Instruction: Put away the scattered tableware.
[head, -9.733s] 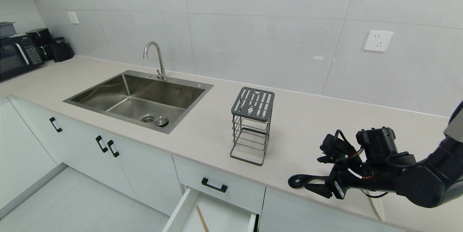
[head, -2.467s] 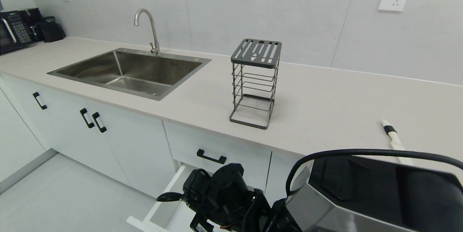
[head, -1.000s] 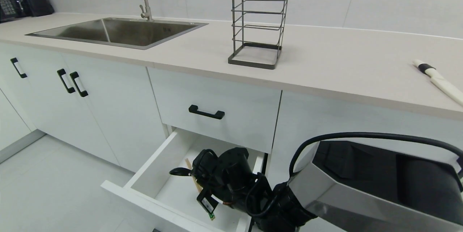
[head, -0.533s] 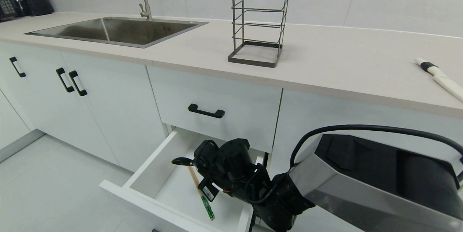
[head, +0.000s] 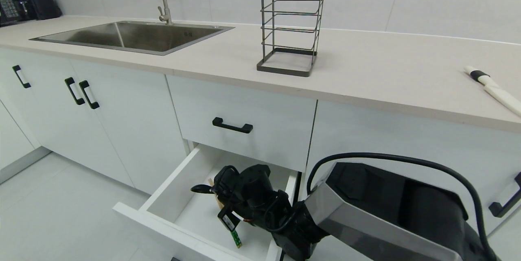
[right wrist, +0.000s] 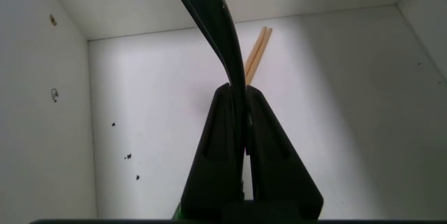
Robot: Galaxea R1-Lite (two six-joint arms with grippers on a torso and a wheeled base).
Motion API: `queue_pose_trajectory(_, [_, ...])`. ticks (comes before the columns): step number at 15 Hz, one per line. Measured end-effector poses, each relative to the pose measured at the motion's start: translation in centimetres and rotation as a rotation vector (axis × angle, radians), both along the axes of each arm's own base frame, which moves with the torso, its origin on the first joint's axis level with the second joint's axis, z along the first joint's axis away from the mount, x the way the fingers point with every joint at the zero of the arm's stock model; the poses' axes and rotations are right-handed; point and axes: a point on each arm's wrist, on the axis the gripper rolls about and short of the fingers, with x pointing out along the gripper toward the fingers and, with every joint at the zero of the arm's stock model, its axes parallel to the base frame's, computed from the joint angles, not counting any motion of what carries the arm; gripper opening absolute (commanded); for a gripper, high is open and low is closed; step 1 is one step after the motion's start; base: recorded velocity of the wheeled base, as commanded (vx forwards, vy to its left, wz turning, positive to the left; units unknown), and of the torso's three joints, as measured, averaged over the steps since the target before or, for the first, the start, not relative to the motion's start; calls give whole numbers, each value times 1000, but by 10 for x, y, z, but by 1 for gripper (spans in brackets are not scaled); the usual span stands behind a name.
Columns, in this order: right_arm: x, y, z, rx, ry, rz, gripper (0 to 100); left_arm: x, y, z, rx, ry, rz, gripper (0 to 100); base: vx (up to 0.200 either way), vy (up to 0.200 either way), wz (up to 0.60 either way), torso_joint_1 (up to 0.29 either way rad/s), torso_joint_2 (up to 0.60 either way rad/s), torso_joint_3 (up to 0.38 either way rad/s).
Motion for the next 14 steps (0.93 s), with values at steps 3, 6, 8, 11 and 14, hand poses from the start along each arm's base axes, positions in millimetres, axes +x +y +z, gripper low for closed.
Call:
queue_pose_trajectory(3, [5, 6, -11, 15, 25, -21, 0, 0, 0, 0, 0, 0, 0, 100, 0, 0, 0, 0, 0, 0])
queue_pose_trajectory(6, [7, 11, -20, 19, 34, -25, 0, 0, 0, 0, 0, 0, 0, 100, 0, 0, 0, 0, 0, 0])
queue_pose_trajectory(8, [7, 12, -23, 11, 41, -24, 0, 0, 0, 0, 0, 0, 0, 100, 0, 0, 0, 0, 0, 0])
queue_pose_trajectory(11, [0, 14, -29, -31, 71, -11, 0, 0, 0, 0, 0, 0, 0, 100, 0, 0, 0, 0, 0, 0])
queue_pose_trajectory(14, [-2, 16, -29, -31, 73, -4, 0, 0, 0, 0, 0, 0, 0, 100, 0, 0, 0, 0, 0, 0])
